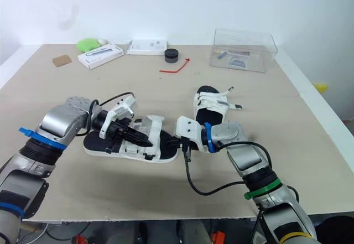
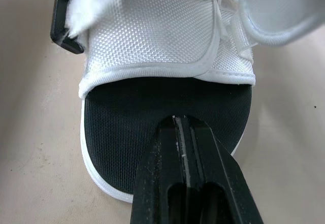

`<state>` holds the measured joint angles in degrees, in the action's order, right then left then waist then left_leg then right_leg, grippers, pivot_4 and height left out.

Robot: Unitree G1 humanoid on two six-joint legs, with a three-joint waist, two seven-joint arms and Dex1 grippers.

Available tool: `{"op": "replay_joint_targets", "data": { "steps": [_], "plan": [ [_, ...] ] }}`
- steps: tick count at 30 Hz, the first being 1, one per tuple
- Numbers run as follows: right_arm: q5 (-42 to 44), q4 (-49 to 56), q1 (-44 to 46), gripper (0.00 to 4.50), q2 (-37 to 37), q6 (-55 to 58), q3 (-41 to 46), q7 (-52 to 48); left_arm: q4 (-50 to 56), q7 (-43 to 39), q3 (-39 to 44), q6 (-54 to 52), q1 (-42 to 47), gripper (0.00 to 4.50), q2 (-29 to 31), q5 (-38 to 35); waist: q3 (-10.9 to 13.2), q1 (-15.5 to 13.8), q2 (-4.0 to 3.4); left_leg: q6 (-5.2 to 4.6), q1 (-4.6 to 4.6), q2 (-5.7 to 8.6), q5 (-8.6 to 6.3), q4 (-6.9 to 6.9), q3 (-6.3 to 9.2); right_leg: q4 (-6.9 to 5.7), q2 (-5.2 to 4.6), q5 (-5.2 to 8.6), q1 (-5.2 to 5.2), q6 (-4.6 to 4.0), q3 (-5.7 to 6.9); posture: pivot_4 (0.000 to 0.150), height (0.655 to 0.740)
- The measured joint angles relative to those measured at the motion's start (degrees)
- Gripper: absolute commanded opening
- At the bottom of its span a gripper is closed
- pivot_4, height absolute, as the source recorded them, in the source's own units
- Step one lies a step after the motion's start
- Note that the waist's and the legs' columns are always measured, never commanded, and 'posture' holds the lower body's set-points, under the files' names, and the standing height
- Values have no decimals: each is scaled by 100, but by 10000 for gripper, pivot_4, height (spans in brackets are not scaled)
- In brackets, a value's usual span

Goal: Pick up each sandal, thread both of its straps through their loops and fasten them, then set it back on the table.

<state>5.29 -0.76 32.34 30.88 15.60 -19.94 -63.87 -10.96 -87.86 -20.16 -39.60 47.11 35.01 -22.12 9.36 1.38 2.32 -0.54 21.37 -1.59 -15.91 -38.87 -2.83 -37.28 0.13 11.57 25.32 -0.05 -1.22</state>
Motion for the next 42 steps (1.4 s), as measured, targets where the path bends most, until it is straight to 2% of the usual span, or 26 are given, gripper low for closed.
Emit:
{"op": "replay_joint_targets", "data": {
  "steps": [9, 16, 25, 28, 32, 37, 42],
  "plan": [
    [0, 3, 0, 0, 2, 2, 0, 0, -125, -62, -9, 89, 14, 953, -55, 89, 0, -1, 0, 0, -1, 0, 0, 0, 0, 0, 0, 0, -1, 1, 1, 1500, 7400],
    [1, 3, 1, 0, 2, -1, -6, -1, 35, -380, -73, -156, 14, 953, 214, -43, 0, 2, 0, -1, 0, -3, -1, 0, 2, 0, 4, 2, 1, 0, 0, 1500, 7400],
    [-1, -76, 66, 0, 1, -52, -16, -66, 14, -362, -82, -214, 46, 953, 211, -66, 0, 1, 0, -1, 0, -2, -1, 0, 1, 0, 4, 2, 1, -1, 2, 1500, 7400],
    [-3, -107, 84, 0, 1, -61, -19, -88, -33, -336, -62, -340, 114, 8328, 175, -90, 0, -1, 0, -1, 0, -2, -1, 0, 1, 0, 3, 1, 1, 0, 2, 1500, 7400],
    [-3, -113, 85, 0, 2, -69, -19, -94, -36, -273, 27, -353, 218, 26880, 140, -95, 0, -1, 0, -1, 1, -2, -1, 0, 1, 0, 3, 1, 1, 0, 2, 1500, 7400],
    [-3, -110, 83, 0, 8, -70, -19, -92, -372, 19, 285, -417, 456, 26880, -202, -145, 0, 0, 0, -1, 1, 0, -1, 0, 1, 0, 2, 0, 0, 1, 2, 1500, 7400],
    [-3, -110, 83, 0, 7, -72, -19, -90, -458, 172, 331, -399, 497, 26880, -284, -141, 0, 0, 0, -1, 1, -1, -1, 0, 1, 0, 2, 0, 1, 1, 0, 1500, 7400]
  ]
}}
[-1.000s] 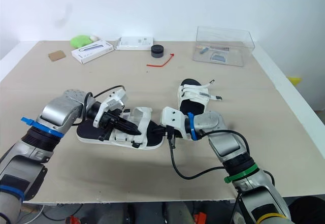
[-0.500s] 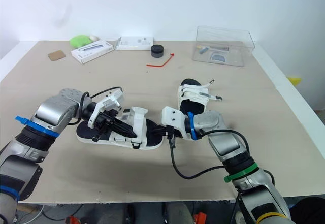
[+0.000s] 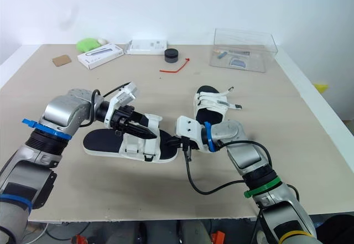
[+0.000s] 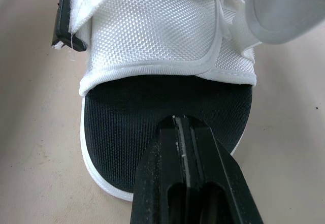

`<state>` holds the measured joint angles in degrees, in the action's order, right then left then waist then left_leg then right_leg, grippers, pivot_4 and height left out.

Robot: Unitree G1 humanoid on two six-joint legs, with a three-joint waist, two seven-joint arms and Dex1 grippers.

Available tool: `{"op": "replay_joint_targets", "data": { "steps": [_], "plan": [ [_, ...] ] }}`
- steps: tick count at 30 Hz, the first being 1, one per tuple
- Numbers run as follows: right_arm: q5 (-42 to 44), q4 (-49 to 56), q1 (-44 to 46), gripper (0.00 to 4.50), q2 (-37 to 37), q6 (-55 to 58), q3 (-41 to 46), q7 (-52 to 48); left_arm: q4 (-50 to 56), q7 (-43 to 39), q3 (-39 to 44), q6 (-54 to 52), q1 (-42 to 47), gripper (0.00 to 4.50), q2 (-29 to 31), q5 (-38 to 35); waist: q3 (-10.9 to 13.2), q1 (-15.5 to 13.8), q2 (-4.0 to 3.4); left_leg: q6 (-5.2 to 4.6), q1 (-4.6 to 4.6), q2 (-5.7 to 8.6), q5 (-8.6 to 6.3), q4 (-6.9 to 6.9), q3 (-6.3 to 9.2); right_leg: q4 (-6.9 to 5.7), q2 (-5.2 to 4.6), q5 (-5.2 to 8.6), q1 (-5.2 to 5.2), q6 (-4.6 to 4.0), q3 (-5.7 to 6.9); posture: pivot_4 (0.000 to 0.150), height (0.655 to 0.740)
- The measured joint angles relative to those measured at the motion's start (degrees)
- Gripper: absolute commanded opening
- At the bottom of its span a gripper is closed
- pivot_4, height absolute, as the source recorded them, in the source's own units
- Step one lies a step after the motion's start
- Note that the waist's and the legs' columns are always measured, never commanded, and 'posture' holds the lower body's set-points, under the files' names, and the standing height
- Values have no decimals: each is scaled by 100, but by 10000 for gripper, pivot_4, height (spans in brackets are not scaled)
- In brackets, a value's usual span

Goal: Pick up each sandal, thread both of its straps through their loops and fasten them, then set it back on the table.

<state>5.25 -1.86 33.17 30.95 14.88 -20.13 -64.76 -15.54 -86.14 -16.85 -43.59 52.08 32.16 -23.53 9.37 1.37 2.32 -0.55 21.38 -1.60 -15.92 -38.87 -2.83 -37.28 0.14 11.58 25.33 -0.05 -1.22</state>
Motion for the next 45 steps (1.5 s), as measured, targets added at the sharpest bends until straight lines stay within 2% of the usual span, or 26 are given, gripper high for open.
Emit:
{"op": "replay_joint_targets", "data": {
  "steps": [1, 5, 6, 7, 15, 22, 27, 29, 30, 32, 33, 35, 38, 42, 44, 45],
  "plan": [
    [0, -1, 0, 0, 0, 0, 0, 1, -1, 3, 0, 3, -3, 26880, 1, 1, 0, 0, 0, 0, 0, 0, 0, 0, 0, 0, 0, 0, 0, 0, 0, 1500, 7400],
    [0, -1, 0, 0, 0, 1, 0, 5, 27, 27, 0, 3, -96, 9405, 1, -1, 0, 0, 0, 0, 0, 0, 0, 0, 0, 0, -1, 0, 0, 0, 0, 1500, 7400],
    [0, -1, 0, 0, 0, 1, 0, 5, 40, 26, -1, 2, -127, 3648, 2, -2, 0, 0, 0, 0, 0, 0, 0, 0, 0, 0, -1, 0, 0, 0, 0, 1500, 7400],
    [0, -1, 1, 0, -1, 1, 0, 5, 59, 22, -2, -4, -160, 730, 10, -5, 0, 0, 0, 0, 0, 0, 0, 0, 0, 0, -1, 0, 0, 0, 0, 1500, 7400],
    [0, -11, 6, 0, -3, -2, 0, 3, 476, -55, -20, -111, -465, 730, 139, -58, 0, 1, 0, 0, -1, -1, 0, 0, -1, 0, 0, 0, 0, 0, -2, 1500, 7400],
    [-1, -22, 14, 0, -7, -24, -8, -4, 1180, -57, -61, -217, -844, 730, 486, -172, 0, 5, 0, 0, -2, -4, 0, 0, 1, 0, 2, 0, 0, -1, -7, 1500, 7400],
    [-1, -67, 30, 0, -11, -58, -12, -14, 1221, 26, -49, -167, -881, 730, 509, -188, 0, 2, 0, 0, -5, -4, 0, 0, 0, -1, 4, 0, -1, -3, -6, 1500, 7400],
    [-2, -86, 52, 0, -11, -66, -19, -24, 1221, 61, -26, -242, -879, 5719, 514, -238, 0, 3, 0, 0, -5, -4, 0, 0, 0, -1, 4, 0, -1, -3, -6, 1500, 7400],
    [-3, -101, 59, 0, -11, -81, -25, -25, 1218, 63, -26, -273, -879, 6757, 546, -241, 0, 5, 0, 0, -4, -5, 0, 0, -1, -1, 5, 0, 0, -3, -6, 1500, 7400],
    [-3, -133, 74, 0, -12, -118, -33, -35, 1220, 48, -5, -306, -864, 14379, 696, -295, 0, 5, 0, 0, -4, -5, 0, 0, 0, -1, 6, 0, 0, -3, -6, 1500, 7400],
    [-3, -167, 98, 0, -13, -135, -45, -39, 1246, 4, 47, -304, -844, 20289, 816, -322, 0, 5, 0, 0, -4, -6, 0, 0, 0, -1, 6, 0, 0, -3, -6, 1500, 7400],
    [-3, -175, 98, 0, -13, -150, -48, -38, 1341, -82, 99, -299, -831, 27278, 1070, -340, 0, 5, 0, 0, -4, -6, 0, 0, -1, -1, 6, 0, 1, -3, -5, 1500, 7400],
    [-8, -180, 102, 0, -8, -163, -49, -51, 1451, -189, 235, -392, -821, 27278, 1351, -452, 0, 3, 0, 0, -4, -7, 0, 0, -1, -1, 6, 0, 0, -3, -3, 1500, 7400],
    [-9, -177, 101, 0, 4, -170, -49, -86, 1755, -328, 623, -1016, -799, 27278, 1842, -965, 0, 3, 0, 0, -4, -7, 0, 1, -2, 0, 5, 2, 1, -1, 0, 1500, 7400],
    [-10, -169, 92, 0, -7, -177, -57, -92, 2089, -458, 860, -1554, -931, 27278, 2187, -1497, 1, 28, 1, 0, -2, -8, -1, 3, -6, 1, 5, 4, 5, 1, -4, 1500, 7400],
    [-11, -165, 104, 0, -26, -182, -79, -99, 2467, -487, 1146, -1799, -1305, 27278, 2464, -1829, 1, 53, -1, -2, -7, -11, -3, 9, -9, 2, 4, 8, 5, 2, -8, 1500, 7400]
  ]
}}
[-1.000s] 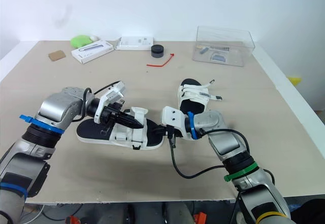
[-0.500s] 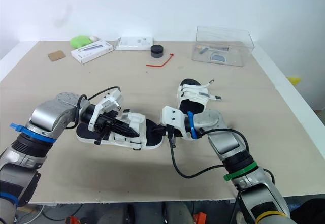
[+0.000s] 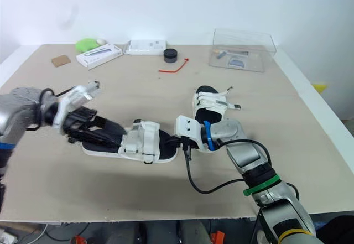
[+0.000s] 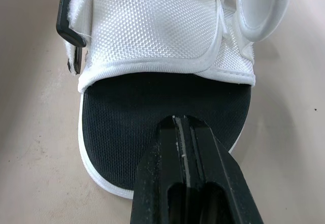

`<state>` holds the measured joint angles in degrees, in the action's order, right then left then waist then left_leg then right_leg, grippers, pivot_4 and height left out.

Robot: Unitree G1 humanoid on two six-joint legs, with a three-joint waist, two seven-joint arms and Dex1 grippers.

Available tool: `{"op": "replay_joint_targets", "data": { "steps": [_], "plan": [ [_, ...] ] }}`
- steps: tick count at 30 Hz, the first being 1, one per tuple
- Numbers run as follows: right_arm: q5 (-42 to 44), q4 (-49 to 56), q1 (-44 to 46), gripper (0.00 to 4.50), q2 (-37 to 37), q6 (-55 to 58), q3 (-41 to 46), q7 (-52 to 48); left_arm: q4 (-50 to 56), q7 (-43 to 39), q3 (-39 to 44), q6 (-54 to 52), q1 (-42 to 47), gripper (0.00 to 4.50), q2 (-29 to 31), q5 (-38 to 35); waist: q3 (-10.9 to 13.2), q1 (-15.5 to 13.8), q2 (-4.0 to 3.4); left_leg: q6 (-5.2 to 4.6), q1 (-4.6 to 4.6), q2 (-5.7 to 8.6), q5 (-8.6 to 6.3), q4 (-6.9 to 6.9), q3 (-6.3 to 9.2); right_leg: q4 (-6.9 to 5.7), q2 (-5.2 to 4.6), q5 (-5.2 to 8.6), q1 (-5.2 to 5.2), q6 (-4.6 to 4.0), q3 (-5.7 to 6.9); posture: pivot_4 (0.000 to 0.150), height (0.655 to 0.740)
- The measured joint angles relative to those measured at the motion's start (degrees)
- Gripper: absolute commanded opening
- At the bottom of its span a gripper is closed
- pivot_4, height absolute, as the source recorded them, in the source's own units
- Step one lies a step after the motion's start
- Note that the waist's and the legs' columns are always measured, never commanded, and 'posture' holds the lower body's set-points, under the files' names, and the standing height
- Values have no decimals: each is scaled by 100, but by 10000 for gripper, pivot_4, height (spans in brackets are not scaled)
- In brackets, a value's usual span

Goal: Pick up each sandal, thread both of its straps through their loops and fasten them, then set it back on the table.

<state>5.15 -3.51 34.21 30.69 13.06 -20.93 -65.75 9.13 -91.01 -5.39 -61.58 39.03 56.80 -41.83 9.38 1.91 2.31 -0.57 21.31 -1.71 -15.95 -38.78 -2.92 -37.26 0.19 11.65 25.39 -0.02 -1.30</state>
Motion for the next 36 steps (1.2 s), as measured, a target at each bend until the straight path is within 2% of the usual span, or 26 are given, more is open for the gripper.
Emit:
{"op": "replay_joint_targets", "data": {
  "steps": [2, 4, 6, 8, 15, 22, 29, 36],
  "plan": [
    [0, -18, -1, 0, 31, -15, 7, -25, 461, 164, 244, -67, -718, 27278, 51, -188, -6, 3, -14, 0, -15, 3, 0, 12, 3, -3, -14, 14, -7, 5, -3, 1500, 7400],
    [-37, -22, 5, 0, 30, -24, 22, -29, 774, 734, 319, 70, -1467, 27278, -409, -194, -6, -22, -12, 3, -12, 3, 1, 11, 7, -4, -24, 14, -10, 4, -4, 1500, 7400],
    [-63, -27, 13, 0, 7, -24, 22, -23, 879, 1171, 328, 205, -1757, 27278, -743, -179, 0, -30, 22, 11, -8, -1, 6, 8, 11, -5, -19, 4, -8, -3, 0, 1500, 7400],
    [-100, -53, 20, 0, -22, -24, 24, -15, 1017, 1661, 359, 545, -2015, 27278, -1071, -53, -1, -30, 24, 13, -13, -1, 8, 7, 8, -6, -20, -3, -10, -5, -3, 1500, 7400],
    [-105, -113, 39, 0, -71, -48, 27, -31, 935, 2458, 189, 1557, -2235, 27278, -1556, 627, -1, -34, 24, 17, -16, -2, 12, 8, 8, -6, -13, -10, -12, -12, -3, 1500, 7400],
    [-207, -498, 185, 0, -242, -403, 34, 112, 679, 2672, -164, 1939, -2260, 27278, -1670, 1024, -1, -33, 24, 16, -18, -1, 13, 8, 0, -6, -13, -16, -11, -4, -10, 1500, 7400],
    [-219, -578, 243, 0, -247, -445, 35, 116, 498, 2628, -242, 2059, -2231, 27278, -1664, 1018, -1, -34, 24, 16, -14, -2, 13, 10, 2, -4, -14, -14, -9, -6, -10, 1500, 7400],
    [-214, -566, 235, 0, -254, -427, 34, 97, 692, 2846, 329, 2118, -2411, 27278, -1719, 787, -1, -31, 23, 17, -13, -1, 13, 11, 2, -2, -20, -14, -9, -5, -9, 1500, 7400]
  ]
}}
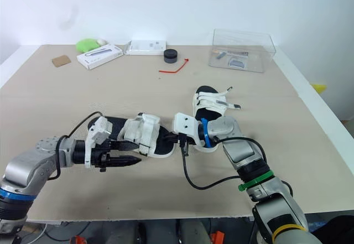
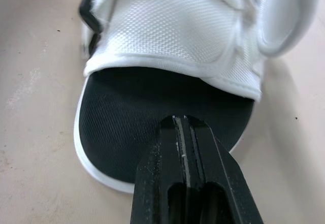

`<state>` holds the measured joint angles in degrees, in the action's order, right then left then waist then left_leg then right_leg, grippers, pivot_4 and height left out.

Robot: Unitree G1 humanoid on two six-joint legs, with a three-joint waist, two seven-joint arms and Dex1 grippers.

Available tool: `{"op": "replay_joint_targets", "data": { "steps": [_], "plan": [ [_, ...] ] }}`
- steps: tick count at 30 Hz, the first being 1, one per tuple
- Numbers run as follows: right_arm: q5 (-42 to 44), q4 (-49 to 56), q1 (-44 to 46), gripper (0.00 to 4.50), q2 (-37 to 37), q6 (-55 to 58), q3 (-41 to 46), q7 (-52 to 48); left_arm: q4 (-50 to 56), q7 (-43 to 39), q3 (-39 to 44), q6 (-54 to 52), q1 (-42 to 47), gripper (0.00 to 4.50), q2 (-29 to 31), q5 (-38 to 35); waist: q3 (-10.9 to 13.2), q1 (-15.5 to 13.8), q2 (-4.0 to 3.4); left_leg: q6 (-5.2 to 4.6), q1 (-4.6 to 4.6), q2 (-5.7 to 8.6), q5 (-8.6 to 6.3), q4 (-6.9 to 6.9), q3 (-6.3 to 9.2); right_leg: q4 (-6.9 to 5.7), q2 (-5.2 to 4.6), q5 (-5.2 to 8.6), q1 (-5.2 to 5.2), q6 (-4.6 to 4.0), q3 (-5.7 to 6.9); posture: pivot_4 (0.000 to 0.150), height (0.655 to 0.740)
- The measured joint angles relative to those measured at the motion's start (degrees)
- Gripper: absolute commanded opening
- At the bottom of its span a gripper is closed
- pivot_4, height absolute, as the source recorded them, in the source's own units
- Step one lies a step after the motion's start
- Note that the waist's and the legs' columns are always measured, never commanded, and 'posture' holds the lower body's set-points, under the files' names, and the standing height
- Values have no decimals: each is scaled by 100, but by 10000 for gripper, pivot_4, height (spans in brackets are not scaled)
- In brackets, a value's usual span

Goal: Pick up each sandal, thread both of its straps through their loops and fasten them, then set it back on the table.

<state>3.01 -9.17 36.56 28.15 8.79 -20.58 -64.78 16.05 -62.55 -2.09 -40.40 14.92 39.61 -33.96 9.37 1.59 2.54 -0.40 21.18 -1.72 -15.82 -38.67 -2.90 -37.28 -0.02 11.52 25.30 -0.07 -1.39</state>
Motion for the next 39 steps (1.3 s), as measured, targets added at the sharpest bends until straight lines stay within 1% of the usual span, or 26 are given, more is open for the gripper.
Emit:
{"op": "replay_joint_targets", "data": {
  "steps": [5, 15, 33, 39],
  "plan": [
    [-4, 5, -1, 0, 2, 2, 2, -11, 201, 225, 99, 167, -329, 27278, -19, 1, 0, 0, 0, 0, 0, 2, 0, 2, 1, 2, -11, 0, 0, 0, 2, 1500, 7400],
    [-19, 1, -1, 0, -23, 8, 3, -9, 241, 541, 68, 353, -411, 27278, -213, 93, 0, 0, 0, 0, -1, 0, 0, 3, 2, 2, -3, 0, -1, -1, 4, 1500, 7400],
    [-17, 128, -72, 0, 2, 75, 21, -17, 240, 582, 54, 676, -556, 27278, -207, 242, 0, -3, 0, 0, 0, 2, 0, 8, 1, 7, -7, 2, 0, 0, 4, 1500, 7400],
    [-17, 132, -72, 0, 2, 82, 21, -20, 226, 452, 0, 532, -554, 27278, -191, 176, 0, -3, 0, 0, 0, 3, 0, 9, 1, 8, -6, 2, -1, 0, 5, 1500, 7400]
  ]
}}
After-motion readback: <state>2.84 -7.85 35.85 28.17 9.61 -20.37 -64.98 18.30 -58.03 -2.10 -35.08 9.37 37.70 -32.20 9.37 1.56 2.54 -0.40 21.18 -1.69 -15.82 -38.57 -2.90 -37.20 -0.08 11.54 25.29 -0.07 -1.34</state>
